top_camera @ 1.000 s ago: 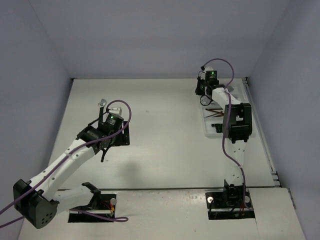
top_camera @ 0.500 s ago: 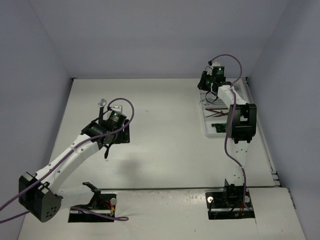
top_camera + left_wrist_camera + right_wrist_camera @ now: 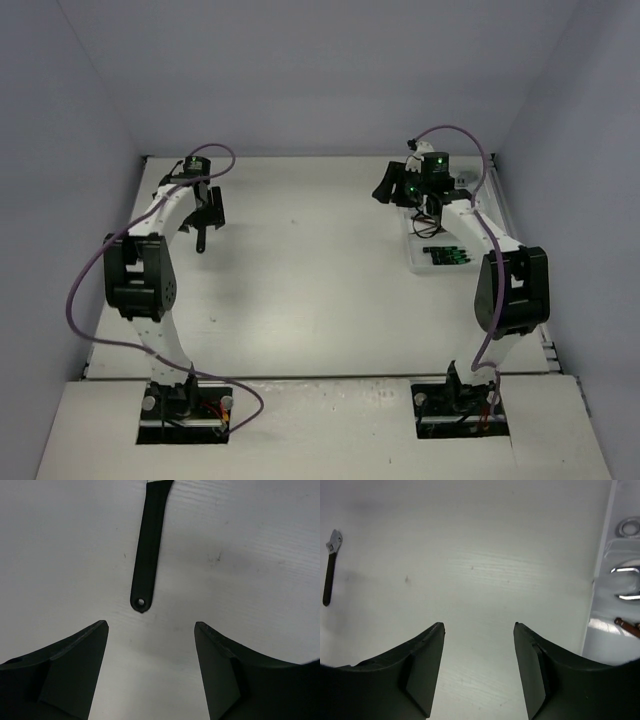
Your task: Sort the tools into containers
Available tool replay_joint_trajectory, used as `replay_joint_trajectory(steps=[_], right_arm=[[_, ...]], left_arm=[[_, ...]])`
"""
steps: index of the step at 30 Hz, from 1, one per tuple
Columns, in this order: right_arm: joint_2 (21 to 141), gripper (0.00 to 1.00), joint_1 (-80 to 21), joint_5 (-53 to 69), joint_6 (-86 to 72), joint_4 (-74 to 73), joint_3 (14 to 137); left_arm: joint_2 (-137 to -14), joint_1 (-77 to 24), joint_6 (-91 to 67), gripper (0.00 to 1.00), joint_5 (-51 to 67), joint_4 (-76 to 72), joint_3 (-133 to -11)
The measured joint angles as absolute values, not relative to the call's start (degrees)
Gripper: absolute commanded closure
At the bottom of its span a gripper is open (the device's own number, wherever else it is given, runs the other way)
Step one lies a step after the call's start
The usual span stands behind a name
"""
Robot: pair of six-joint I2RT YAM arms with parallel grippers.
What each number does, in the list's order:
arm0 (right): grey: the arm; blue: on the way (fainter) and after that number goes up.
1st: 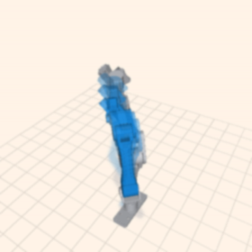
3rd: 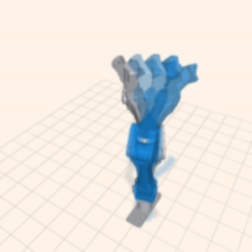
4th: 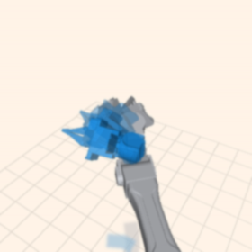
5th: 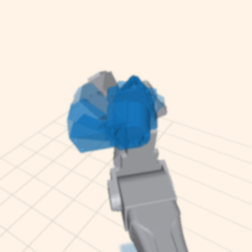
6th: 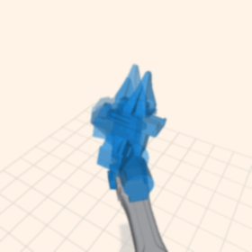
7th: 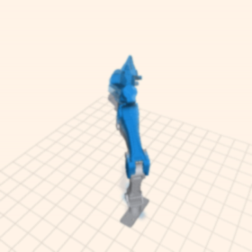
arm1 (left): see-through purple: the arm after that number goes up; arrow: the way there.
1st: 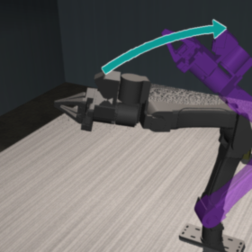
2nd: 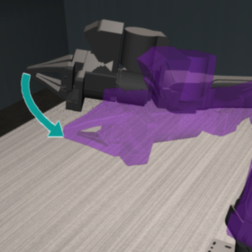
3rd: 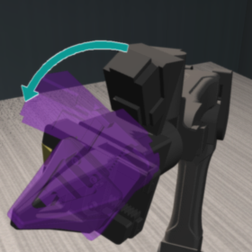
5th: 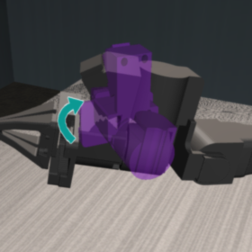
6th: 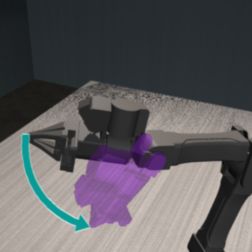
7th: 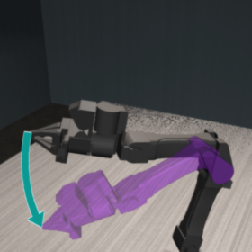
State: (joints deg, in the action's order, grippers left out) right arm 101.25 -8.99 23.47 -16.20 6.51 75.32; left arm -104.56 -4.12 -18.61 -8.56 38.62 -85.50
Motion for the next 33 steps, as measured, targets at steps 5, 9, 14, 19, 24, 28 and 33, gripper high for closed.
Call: replay_joint_trajectory(steps=[5, 9, 14, 19, 24, 28, 33], right_arm=[[95.71, 0.45, -9.1, 23.62, -17.16, 6.45, 67.9], [90.58, 0.45, -9.38, 23.6, -17.63, 6.49, 63.41], [84.11, 0.44, -9.47, 23.62, -17.77, 6.85, 58.47], [81.14, 0.44, -9.47, 23.57, -17.76, 6.83, 56.06], [81.08, 0.44, -9.47, 23.67, -17.82, 6.83, 55.99], [81.15, 0.44, -10.33, 24.03, -17.81, 6.84, 56.01], [82.94, 0.44, -13.6, 24.93, -18.26, 6.86, 57.16]], left_arm=[[-115.71, -0.14, -13.95, 0.34, -5.19, 38.2, -92.94], [-122.92, 3.01, -11.3, 0.35, -2.05, 37.99, -98.71], [-126.56, 5.11, -8.77, 0.44, 1.0, 38.08, -102.02], [-127.46, 4.86, -7.5, 0.78, 3.74, 37.99, -102.85], [-126.91, 3.8, -6.62, 1.0, 3.81, 36.62, -101.43], [-125.76, 3.41, -6.12, 1.0, 4.46, 35.14, -99.46], [-123.34, 0.19, -6.07, 1.0, 5.61, 34.66, -96.23]])
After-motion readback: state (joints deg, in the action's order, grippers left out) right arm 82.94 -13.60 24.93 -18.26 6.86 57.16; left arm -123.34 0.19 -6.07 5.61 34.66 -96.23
